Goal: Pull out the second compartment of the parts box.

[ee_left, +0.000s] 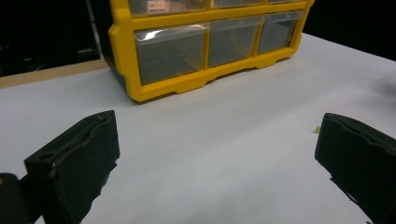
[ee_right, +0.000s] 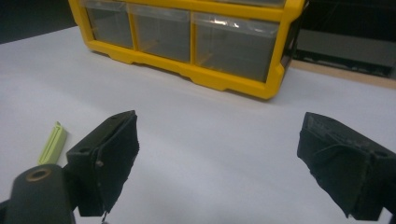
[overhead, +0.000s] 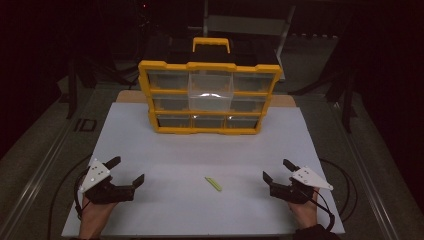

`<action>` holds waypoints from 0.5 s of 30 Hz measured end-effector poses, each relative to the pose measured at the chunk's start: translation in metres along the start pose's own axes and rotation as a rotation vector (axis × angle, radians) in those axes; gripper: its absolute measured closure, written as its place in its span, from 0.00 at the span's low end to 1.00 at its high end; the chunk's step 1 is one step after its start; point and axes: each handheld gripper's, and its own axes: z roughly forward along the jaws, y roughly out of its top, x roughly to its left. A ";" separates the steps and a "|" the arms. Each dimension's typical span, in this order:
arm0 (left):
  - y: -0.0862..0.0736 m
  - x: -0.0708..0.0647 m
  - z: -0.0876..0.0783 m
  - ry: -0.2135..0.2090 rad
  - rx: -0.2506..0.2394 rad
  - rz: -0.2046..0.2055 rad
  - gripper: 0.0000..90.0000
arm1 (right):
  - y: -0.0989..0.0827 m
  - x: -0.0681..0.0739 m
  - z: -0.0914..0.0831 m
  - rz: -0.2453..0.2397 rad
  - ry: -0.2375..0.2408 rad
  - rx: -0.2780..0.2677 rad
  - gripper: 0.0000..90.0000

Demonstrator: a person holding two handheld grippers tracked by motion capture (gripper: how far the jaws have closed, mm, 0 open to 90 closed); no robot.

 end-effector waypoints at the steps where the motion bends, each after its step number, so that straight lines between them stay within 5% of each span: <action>1: 0.002 -0.001 0.001 -0.004 0.005 0.003 0.01 | 0.000 0.000 0.001 -0.001 0.003 0.001 0.14; 8: 0.019 -0.007 0.015 -0.044 0.050 0.041 0.01 | -0.001 0.001 0.005 0.000 0.004 0.005 0.15; 15: 0.037 -0.019 0.035 -0.097 0.112 0.124 0.01 | -0.001 0.000 0.005 0.003 0.016 -0.003 0.15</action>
